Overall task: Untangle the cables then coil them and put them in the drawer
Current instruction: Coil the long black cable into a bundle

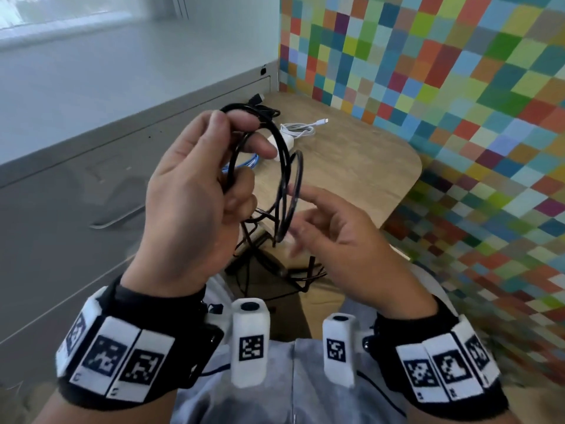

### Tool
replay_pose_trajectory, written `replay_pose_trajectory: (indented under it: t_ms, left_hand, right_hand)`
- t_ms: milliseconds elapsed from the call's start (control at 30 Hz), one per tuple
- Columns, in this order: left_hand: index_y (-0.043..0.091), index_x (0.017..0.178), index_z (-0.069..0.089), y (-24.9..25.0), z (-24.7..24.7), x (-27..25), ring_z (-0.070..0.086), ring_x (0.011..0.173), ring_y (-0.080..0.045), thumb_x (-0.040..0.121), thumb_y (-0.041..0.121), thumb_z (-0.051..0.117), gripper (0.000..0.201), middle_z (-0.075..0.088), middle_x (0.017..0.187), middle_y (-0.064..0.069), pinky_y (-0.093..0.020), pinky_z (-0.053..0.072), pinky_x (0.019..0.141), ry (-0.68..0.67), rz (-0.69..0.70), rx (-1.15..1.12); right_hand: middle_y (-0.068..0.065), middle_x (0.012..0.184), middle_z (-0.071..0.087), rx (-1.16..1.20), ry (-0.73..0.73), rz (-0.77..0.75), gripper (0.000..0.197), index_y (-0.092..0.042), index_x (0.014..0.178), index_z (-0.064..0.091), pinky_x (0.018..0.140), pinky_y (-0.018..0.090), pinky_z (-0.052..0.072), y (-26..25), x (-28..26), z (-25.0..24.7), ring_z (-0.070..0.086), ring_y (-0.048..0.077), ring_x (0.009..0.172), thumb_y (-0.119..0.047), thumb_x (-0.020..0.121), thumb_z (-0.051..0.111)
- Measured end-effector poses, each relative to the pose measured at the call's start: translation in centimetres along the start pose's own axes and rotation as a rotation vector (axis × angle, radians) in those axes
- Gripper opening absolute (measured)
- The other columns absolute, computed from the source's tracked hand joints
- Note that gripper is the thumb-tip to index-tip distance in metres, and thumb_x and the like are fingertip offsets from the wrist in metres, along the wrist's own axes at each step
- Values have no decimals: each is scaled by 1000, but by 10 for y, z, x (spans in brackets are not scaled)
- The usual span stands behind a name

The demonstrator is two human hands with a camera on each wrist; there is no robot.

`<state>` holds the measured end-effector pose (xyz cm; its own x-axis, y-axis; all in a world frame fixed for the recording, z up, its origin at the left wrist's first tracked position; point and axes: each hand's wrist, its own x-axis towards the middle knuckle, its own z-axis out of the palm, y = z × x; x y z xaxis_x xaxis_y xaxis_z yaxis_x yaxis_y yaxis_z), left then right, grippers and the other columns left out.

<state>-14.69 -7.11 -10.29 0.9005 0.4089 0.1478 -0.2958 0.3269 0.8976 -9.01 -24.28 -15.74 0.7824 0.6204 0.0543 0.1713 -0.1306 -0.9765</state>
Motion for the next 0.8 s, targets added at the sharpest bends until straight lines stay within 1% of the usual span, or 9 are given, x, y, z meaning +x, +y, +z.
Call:
replay_pose_trajectory:
  t_ms: [33,100,200,267,367,567,633,733,800]
  left_hand:
    - [16,100,63,2,-1,0,18,49,-16,110,27,38,29,64,83,-3,-32,11,49,1,7,1]
    - [18,98,64,5,-6,1,15,51,-18,110,27,39,29,64,83,-3,-33,11,49,25,13,4]
    - [18,97,65,6,-14,5,15,52,-18,110,26,40,29,64,83,-4,-33,10,49,60,7,12]
    - [17,97,65,4,-17,7,15,51,-18,110,26,41,29,64,83,-5,-32,10,49,71,12,44]
    - [16,98,66,3,-25,12,17,49,-18,110,27,43,28,65,86,-7,-31,11,48,102,41,87]
    - [17,99,68,4,-42,19,14,53,-19,110,28,43,30,65,85,-5,-32,10,51,196,30,73]
    - [17,99,67,3,-39,18,15,52,-17,110,27,42,29,65,85,-5,-29,11,49,180,21,64]
    - [16,101,65,0,-32,17,18,50,-16,110,27,42,27,66,87,-6,-27,12,47,134,6,68]
    - [15,101,66,-2,-27,15,19,50,-17,110,27,42,28,66,87,-7,-29,12,46,109,-6,70]
  right_hand:
    - [-5,94,74,-5,2,6,32,-36,126,68,70,33,58,-1,-1,-2,68,17,68,-22,98,71]
    - [0,84,75,-48,92,-30,19,-36,102,79,54,26,49,-3,-4,-11,55,13,54,-20,91,77]
    - [-2,66,71,-32,279,-109,10,-33,77,79,48,22,43,0,-5,-31,51,7,48,-33,87,76]
    - [-7,63,66,-17,380,-132,17,-30,78,78,51,27,42,6,-4,-43,49,8,49,-34,93,73]
    - [-4,69,62,146,540,-114,25,-26,81,77,52,33,41,16,-3,-57,43,12,49,-19,102,64]
    - [-3,67,53,330,892,-79,24,-20,86,70,53,31,46,27,0,-83,43,12,52,-19,106,57]
    - [-3,69,59,302,913,-83,25,-21,85,72,61,35,49,31,2,-84,50,14,56,-17,105,58]
    - [2,83,69,241,820,-43,27,-25,87,76,74,40,51,35,5,-80,60,20,72,-8,100,60]
    - [0,96,75,176,744,-21,30,-25,95,76,83,36,53,35,5,-77,67,18,86,0,97,59]
